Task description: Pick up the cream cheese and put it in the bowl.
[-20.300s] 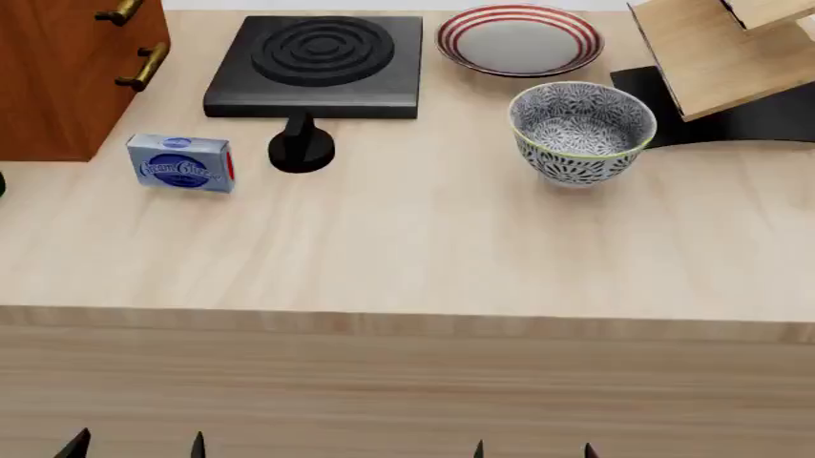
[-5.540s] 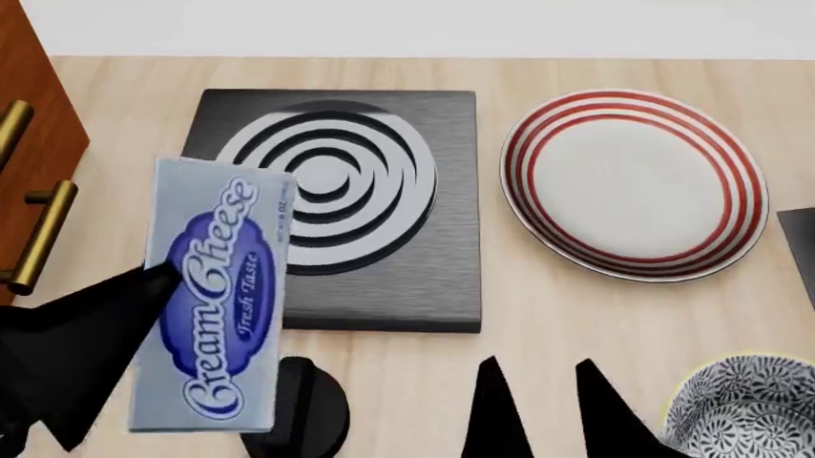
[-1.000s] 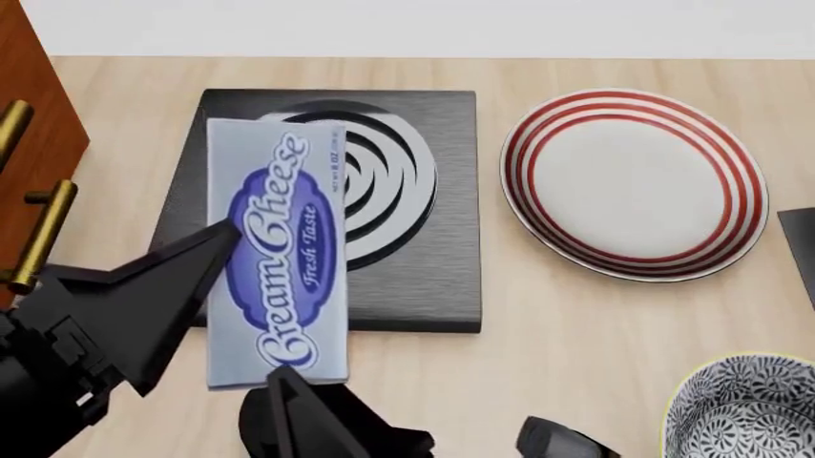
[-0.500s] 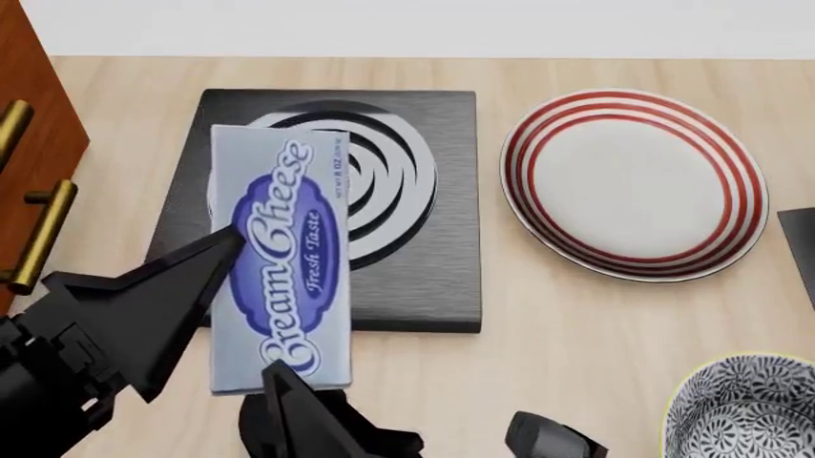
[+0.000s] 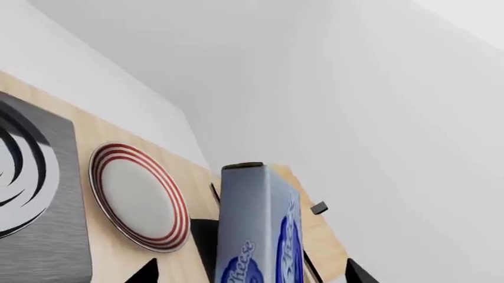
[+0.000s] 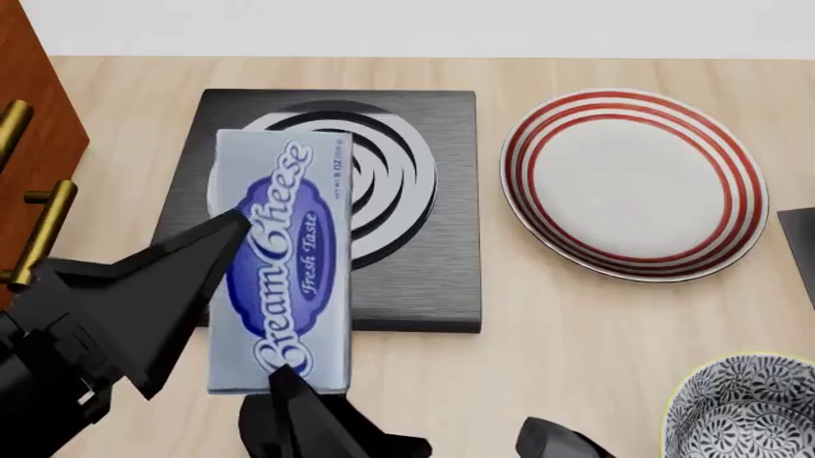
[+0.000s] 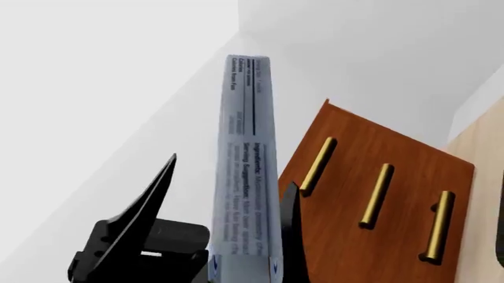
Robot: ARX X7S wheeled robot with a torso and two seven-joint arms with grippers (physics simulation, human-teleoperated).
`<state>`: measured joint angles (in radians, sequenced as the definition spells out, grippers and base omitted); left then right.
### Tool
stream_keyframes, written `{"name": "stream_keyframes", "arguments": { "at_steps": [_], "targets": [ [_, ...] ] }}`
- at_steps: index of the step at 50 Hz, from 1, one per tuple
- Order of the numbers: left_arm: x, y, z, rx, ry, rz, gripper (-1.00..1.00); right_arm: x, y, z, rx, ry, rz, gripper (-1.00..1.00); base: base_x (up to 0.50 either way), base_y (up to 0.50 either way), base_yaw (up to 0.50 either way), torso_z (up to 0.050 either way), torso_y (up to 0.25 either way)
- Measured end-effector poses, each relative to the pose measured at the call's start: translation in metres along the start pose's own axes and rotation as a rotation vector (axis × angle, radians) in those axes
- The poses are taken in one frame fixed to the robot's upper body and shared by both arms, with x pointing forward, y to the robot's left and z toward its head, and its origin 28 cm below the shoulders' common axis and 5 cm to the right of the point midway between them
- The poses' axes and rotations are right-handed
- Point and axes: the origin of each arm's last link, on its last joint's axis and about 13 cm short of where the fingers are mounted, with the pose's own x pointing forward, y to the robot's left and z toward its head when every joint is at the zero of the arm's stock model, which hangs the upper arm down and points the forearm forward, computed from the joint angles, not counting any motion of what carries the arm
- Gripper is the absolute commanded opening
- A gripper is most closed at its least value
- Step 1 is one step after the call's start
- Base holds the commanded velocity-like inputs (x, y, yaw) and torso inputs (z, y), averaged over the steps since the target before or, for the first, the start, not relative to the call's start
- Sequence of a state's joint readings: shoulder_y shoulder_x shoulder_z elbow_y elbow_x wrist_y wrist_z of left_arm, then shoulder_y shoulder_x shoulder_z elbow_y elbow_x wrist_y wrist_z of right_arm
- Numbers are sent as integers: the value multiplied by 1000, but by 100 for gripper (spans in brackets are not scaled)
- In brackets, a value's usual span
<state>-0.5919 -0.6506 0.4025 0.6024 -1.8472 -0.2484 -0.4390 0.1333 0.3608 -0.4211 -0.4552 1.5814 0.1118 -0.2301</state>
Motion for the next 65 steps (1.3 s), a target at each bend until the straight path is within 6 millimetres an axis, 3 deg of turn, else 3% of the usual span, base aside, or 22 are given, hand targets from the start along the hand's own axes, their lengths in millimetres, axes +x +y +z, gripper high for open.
{"name": "stream_keyframes", "arguments": {
  "at_steps": [32,41,53,65],
  "targets": [
    [-5,8,8,93,-107,66,100,-14,4,13,-76,-89,-23,-100,0,0,0,0,0],
    [-5,14,4,267,-181,150,100,-17,10,19,-161,-127,-46,-100,0,0,0,0,1],
    [-2,25,-8,628,-372,339,100,-18,19,22,-338,-143,-92,-100,0,0,0,0,0],
    [5,47,-18,792,-523,467,100,-20,28,26,-550,-160,-156,-100,0,0,0,1,1]
  ]
}}
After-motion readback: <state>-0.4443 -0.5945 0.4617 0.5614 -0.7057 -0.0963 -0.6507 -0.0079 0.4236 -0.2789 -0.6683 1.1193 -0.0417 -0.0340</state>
